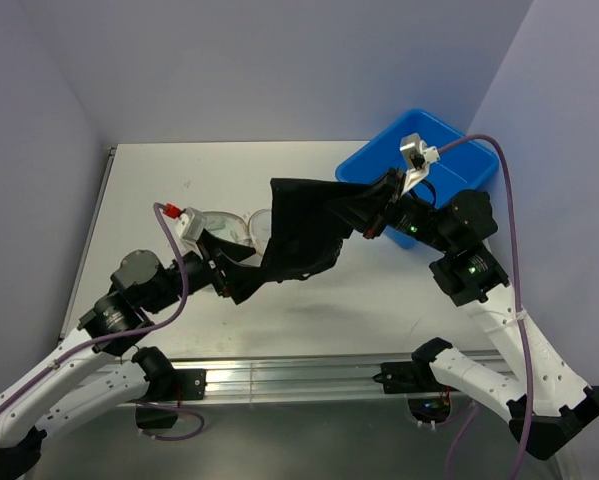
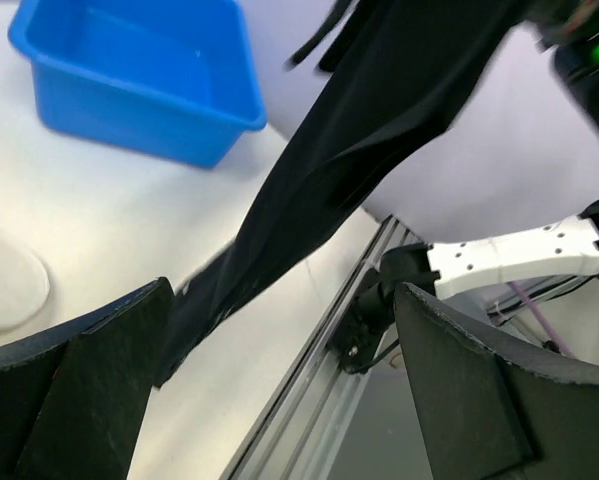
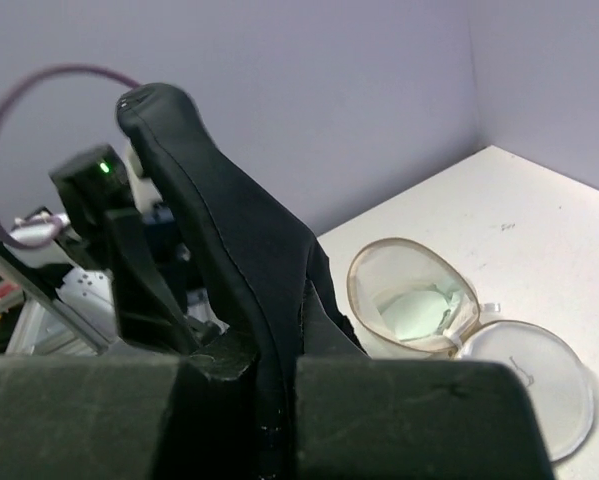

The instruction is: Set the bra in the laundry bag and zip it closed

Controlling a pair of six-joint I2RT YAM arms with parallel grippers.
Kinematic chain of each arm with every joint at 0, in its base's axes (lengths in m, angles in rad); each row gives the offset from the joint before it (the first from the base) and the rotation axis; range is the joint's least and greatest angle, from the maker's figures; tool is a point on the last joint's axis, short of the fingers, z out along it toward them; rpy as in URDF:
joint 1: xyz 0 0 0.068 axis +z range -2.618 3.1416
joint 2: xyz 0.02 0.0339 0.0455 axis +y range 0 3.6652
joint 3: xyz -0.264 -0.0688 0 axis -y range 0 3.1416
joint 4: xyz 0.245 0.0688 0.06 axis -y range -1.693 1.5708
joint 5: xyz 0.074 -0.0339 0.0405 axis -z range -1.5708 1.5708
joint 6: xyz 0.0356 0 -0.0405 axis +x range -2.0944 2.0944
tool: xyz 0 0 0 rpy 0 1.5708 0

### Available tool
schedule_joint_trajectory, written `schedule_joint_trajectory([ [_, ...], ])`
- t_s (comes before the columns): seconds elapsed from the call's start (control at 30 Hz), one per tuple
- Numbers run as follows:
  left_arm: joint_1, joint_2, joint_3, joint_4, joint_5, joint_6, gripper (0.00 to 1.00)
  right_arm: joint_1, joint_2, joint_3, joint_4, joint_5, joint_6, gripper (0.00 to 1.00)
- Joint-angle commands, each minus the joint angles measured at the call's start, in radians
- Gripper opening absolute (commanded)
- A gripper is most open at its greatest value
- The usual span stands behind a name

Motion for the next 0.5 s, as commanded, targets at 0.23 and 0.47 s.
schedule_joint_trajectory([
  [0.23, -0.004, 0.024, -0.082, 0.069, 0.021, -0.021, 0.99, 0.001, 0.006, 0.082, 0.017, 0.035, 0.074, 0.00],
  [0.47, -0.002, 0.073, -0.127, 0.187, 0.115, -0.044, 0.99, 0.001, 0.012, 0.058, 0.042, 0.036, 0.100, 0.00],
])
